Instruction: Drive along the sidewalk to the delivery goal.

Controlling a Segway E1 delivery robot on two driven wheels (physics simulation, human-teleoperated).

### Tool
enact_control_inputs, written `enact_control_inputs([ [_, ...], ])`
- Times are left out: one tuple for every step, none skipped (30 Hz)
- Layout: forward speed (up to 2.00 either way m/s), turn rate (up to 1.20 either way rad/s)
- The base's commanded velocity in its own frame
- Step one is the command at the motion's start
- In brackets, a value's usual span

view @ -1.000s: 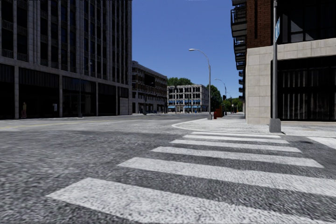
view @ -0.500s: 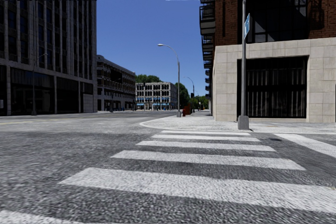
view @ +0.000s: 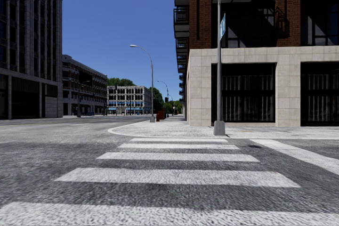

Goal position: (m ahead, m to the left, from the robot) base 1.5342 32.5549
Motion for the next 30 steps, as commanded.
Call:
enact_control_inputs([
  [1.98,0.0],
  [1.98,0.0],
  [1.98,0.0],
  [1.98,0.0],
  [1.98,0.0],
  [1.98,0.0],
  [1.98,0.0],
  [1.98,0.0],
  [1.98,0.0],
  [1.98,0.0],
  [1.98,0.0],
  [1.98,0.0],
  [1.98,0.0],
  [1.98,0.0],
  [1.98,0.0],
  [1.98,0.0],
  [1.98,0.0],
  [1.98,0.0],
  [1.98,0.0],
  [1.98,0.0],
  [1.98,0.0],
  [1.98,0.0],
  [1.98,0.0],
  [1.98,0.0],
  [1.98,0.0],
  [1.98,0.0],
  [1.98,0.0],
  [1.98,0.0],
  [1.98,0.0],
  [1.98,0.0],
])
